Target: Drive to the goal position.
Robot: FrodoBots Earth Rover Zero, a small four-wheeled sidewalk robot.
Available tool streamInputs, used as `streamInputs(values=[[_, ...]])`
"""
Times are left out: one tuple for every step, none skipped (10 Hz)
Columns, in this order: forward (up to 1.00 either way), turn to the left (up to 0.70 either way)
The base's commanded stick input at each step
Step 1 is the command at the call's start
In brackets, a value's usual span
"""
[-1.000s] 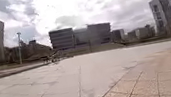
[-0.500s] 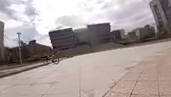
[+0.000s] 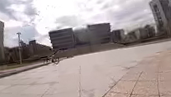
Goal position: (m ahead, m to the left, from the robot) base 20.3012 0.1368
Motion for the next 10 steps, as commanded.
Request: streamInputs(values=[[0.06, 0.0], [0.06, 0.0], [0.06, 0.0], [0.06, 0.0], [0.06, 0.0], [0.06, 0.0], [0.06, 0.0], [0.06, 0.0], [0.06, 0.0], [0.06, 0.0]])
